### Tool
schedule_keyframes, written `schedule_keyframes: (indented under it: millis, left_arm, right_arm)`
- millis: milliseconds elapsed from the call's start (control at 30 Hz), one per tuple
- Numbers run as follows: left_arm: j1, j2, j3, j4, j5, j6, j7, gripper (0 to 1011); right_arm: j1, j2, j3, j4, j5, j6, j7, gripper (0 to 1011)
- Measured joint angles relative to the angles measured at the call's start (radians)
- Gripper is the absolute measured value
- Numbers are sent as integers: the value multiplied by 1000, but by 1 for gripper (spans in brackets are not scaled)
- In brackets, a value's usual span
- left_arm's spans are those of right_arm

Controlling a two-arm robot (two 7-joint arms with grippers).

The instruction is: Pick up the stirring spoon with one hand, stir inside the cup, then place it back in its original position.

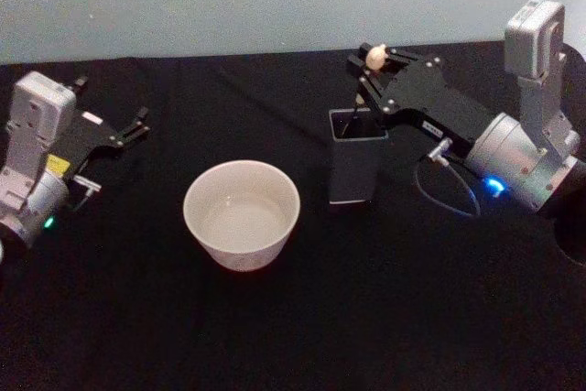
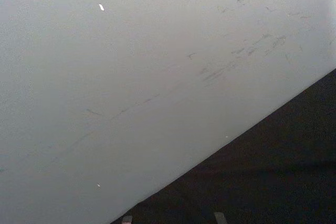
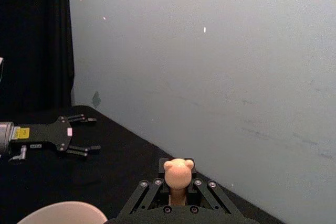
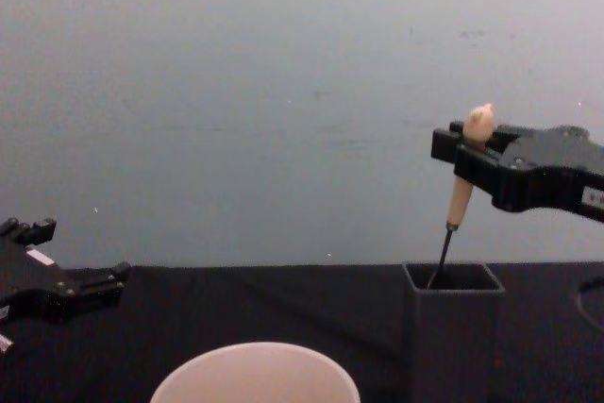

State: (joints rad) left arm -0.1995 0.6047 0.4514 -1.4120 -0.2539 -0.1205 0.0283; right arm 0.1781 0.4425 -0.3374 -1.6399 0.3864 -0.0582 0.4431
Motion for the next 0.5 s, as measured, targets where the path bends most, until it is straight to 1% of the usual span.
schedule_keyframes:
  millis: [500]
  left_arm:
    - [0,0,0,0,0,0,0,1001]
  right_arm:
    - [-16,-18,-13,43,3,30,-12,169]
